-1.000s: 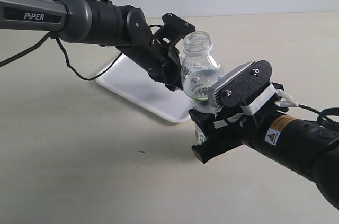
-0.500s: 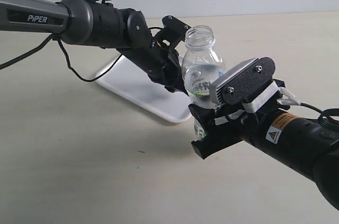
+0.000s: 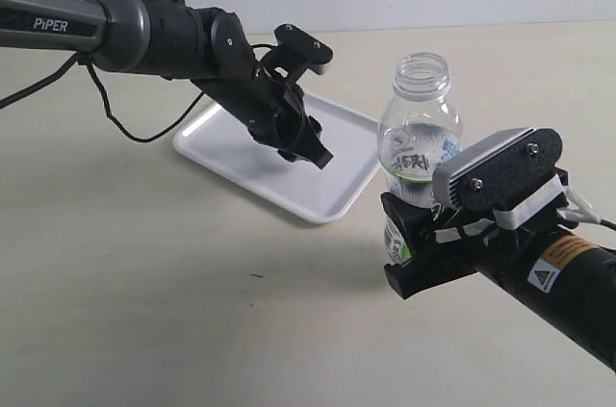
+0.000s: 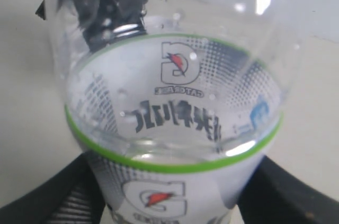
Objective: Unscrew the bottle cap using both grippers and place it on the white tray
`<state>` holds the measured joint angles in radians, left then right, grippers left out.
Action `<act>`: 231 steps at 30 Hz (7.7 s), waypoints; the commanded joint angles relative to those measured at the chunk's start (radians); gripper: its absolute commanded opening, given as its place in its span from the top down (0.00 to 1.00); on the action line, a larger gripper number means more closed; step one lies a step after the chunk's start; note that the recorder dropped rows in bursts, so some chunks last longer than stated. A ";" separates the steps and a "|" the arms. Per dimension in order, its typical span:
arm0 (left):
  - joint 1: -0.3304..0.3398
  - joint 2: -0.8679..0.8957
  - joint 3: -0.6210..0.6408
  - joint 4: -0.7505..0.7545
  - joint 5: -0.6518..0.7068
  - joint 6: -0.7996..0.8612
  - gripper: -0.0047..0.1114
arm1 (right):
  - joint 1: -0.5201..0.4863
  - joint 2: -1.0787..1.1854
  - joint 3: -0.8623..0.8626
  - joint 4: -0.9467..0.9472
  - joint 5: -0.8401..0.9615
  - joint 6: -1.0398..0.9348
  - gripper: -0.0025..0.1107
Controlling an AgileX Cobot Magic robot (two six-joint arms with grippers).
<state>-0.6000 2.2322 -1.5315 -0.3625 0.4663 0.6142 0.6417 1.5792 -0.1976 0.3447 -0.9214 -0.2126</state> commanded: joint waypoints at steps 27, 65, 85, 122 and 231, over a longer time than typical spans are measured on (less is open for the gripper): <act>-0.007 0.013 -0.008 0.091 -0.035 0.028 0.26 | -0.003 -0.008 0.000 -0.003 -0.016 0.016 0.98; 0.045 -0.274 0.004 0.027 0.255 -0.076 0.89 | -0.003 0.152 0.000 -0.067 -0.115 0.136 0.64; 0.045 -0.287 0.014 0.008 0.261 -0.076 0.96 | -0.003 0.147 0.000 -0.076 -0.025 0.213 0.28; 0.052 -1.301 1.009 -0.145 -0.524 -0.096 0.96 | -0.003 -0.404 0.099 -0.055 0.584 0.213 0.36; 0.417 -2.232 1.531 0.437 -0.102 -0.641 0.96 | -0.862 -1.579 0.198 -0.443 1.183 0.180 0.40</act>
<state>-0.1852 0.0062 -0.0027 0.0712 0.3660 -0.0196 -0.2159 0.0050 -0.0045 -0.0502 0.2617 -0.0264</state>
